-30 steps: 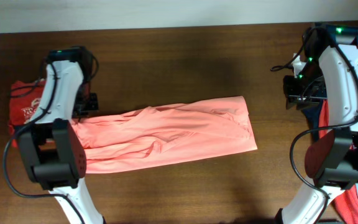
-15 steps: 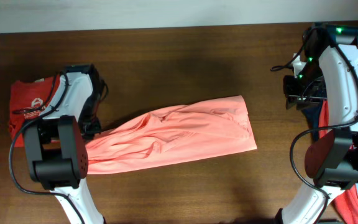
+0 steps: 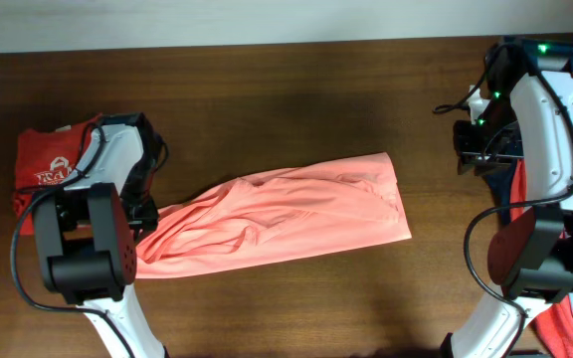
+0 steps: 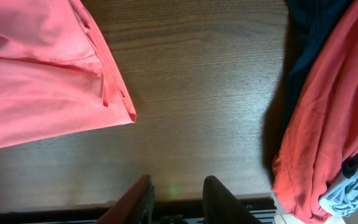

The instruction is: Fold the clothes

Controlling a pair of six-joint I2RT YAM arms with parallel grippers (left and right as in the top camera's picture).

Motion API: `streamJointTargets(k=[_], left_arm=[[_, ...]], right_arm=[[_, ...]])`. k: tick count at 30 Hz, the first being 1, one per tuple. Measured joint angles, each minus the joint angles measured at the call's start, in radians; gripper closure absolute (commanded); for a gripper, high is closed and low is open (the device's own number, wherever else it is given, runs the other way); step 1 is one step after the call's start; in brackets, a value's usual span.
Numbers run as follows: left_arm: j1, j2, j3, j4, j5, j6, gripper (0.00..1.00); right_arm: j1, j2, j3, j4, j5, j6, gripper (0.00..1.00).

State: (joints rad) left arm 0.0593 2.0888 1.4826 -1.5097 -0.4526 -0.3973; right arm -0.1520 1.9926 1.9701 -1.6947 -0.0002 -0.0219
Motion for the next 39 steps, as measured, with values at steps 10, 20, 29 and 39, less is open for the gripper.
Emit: streamJointTargets(k=[10, 20, 29, 39], left_arm=[[0.006, 0.000, -0.001, 0.030, 0.037, -0.003, 1.00], [0.006, 0.000, 0.138, 0.095, 0.006, -0.004, 1.00], [0.006, -0.005, 0.406, 0.120, -0.081, 0.011, 0.97], [0.006, -0.008, 0.262, 0.145, -0.076, 0.016, 0.97]], right_arm=[[0.000, 0.000, 0.000, 0.000, 0.000, 0.000, 0.68], [0.000, 0.000, 0.000, 0.000, 0.000, -0.001, 0.68], [0.000, 0.000, 0.000, 0.000, 0.000, -0.001, 0.68], [0.000, 0.000, 0.000, 0.000, 0.000, 0.000, 0.68]])
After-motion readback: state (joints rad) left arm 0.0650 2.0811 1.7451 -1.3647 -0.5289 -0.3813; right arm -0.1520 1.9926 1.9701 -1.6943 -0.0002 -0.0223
